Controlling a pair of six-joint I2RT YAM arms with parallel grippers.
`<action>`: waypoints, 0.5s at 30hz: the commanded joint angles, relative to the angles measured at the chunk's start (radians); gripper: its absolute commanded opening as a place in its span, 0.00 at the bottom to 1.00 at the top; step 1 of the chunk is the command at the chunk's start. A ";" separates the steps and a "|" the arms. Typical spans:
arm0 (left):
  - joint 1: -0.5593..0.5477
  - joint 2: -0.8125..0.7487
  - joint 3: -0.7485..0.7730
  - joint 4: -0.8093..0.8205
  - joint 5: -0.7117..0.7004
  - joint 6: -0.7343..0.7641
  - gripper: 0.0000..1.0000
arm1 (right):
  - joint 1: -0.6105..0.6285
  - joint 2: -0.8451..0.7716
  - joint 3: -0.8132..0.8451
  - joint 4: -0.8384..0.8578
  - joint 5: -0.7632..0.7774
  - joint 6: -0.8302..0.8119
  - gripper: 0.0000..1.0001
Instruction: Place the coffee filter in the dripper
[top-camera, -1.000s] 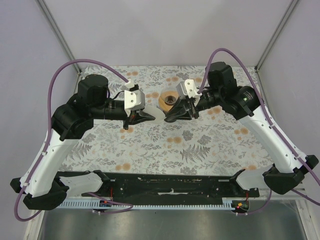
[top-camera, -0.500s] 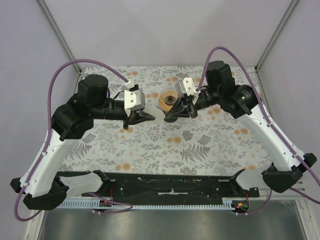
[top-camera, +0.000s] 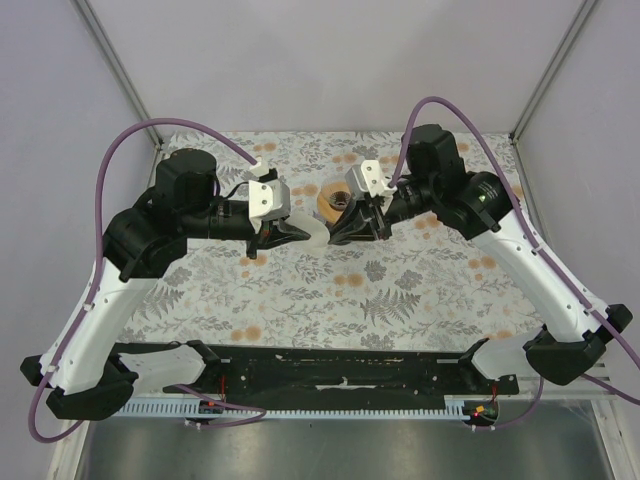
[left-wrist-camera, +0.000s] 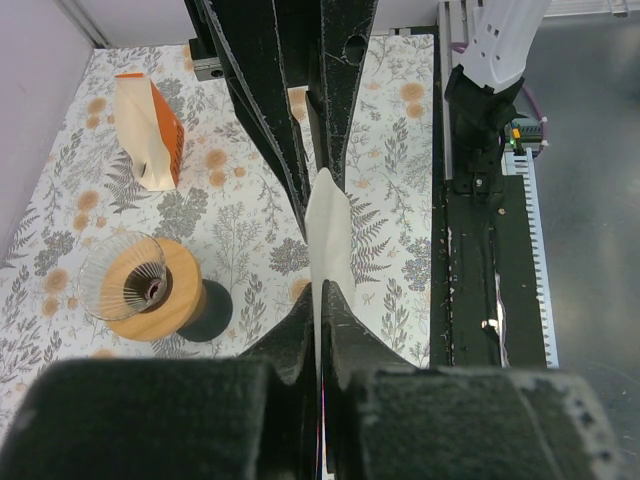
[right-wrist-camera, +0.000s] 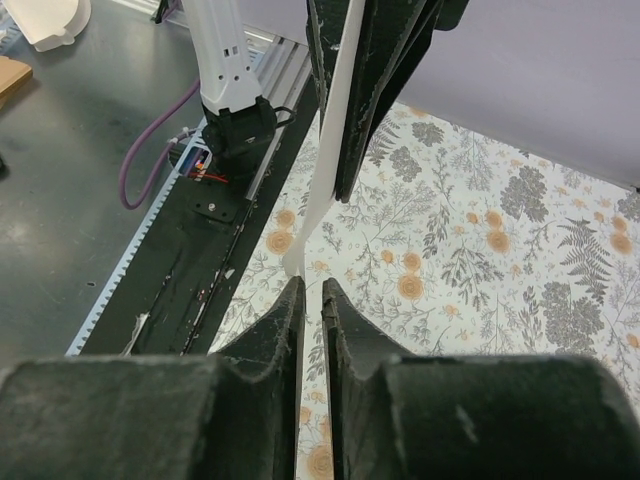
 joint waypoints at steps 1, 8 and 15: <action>0.003 -0.006 0.024 0.019 -0.006 0.029 0.02 | 0.006 -0.007 0.018 0.035 -0.002 0.009 0.22; 0.003 -0.005 0.024 0.023 -0.013 0.029 0.02 | 0.023 -0.006 0.007 0.100 -0.002 0.056 0.29; 0.003 -0.006 0.019 0.028 -0.023 0.029 0.02 | 0.048 -0.001 -0.007 0.143 -0.008 0.085 0.36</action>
